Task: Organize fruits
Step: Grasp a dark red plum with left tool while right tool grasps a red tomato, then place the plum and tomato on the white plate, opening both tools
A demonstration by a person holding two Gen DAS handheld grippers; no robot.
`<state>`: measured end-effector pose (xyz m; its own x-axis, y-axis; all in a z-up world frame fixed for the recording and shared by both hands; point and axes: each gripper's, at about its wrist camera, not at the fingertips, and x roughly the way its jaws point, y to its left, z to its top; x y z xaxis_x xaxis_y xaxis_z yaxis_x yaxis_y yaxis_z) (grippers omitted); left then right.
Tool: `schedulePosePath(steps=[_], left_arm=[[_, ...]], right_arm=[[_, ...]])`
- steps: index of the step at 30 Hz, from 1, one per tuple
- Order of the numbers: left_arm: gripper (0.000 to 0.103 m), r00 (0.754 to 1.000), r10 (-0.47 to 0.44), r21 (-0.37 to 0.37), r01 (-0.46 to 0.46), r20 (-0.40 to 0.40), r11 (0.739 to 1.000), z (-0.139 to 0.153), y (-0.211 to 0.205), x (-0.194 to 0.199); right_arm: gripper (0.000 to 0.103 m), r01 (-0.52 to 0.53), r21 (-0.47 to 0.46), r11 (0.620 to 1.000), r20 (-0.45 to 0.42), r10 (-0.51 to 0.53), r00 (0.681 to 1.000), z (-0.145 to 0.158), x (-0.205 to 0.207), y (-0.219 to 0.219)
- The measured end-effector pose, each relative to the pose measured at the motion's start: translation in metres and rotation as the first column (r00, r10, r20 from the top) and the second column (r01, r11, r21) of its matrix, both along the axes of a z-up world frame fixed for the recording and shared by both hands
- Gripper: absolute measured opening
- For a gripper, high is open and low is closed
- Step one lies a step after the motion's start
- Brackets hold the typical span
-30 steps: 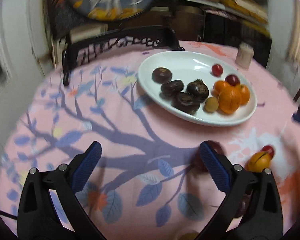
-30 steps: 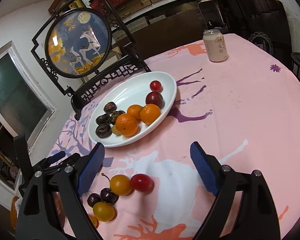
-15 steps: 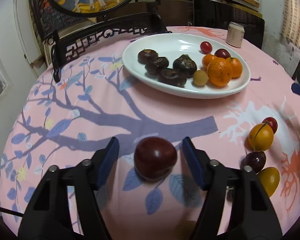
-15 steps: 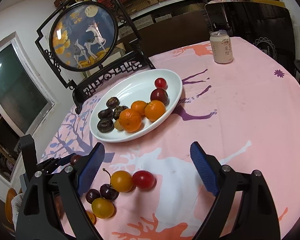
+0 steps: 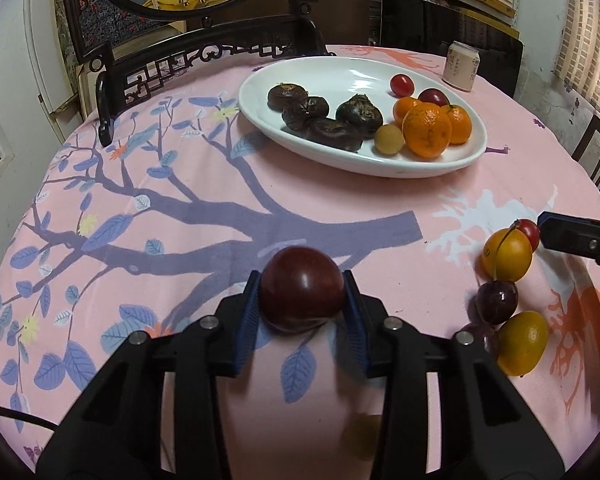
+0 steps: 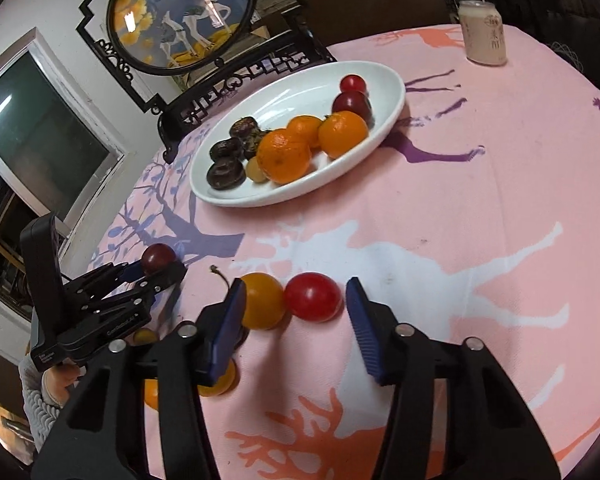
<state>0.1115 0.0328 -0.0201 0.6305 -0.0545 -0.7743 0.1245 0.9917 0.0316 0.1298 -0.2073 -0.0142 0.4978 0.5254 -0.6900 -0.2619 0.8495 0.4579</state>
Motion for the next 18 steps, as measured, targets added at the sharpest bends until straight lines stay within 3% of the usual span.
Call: schedulePosePath(steps=[7,10,11,12,18], left_arm=[[0.041,1.000,-0.005,0.009,0.005,-0.002,1.000,-0.002,-0.002,0.000],[0.041,1.000,-0.005,0.010,0.005,-0.002,1.000,-0.002,-0.002,0.000],[0.041,1.000,-0.005,0.010,0.005,-0.002,1.000,-0.002,-0.002,0.000],[0.041,1.000,-0.005,0.009,0.005,-0.002,1.000,-0.002,-0.002,0.000],[0.041,1.000,-0.005,0.004,0.005,-0.002,1.000,-0.002,-0.002,0.001]], right_arm=[[0.050,0.000,0.063,0.998,-0.041,0.003,0.999,-0.009,0.003,-0.004],[0.043,-0.014,0.099,0.995,-0.056,0.020,0.998,-0.011,0.005,-0.005],[0.031,-0.020,0.110,0.994,-0.069,0.028,0.997,-0.013,0.006,-0.004],[0.029,-0.033,0.127,0.991,-0.091,0.045,0.995,-0.017,0.008,-0.003],[0.029,-0.034,0.109,0.994,-0.073,0.042,0.996,-0.015,0.005,-0.001]])
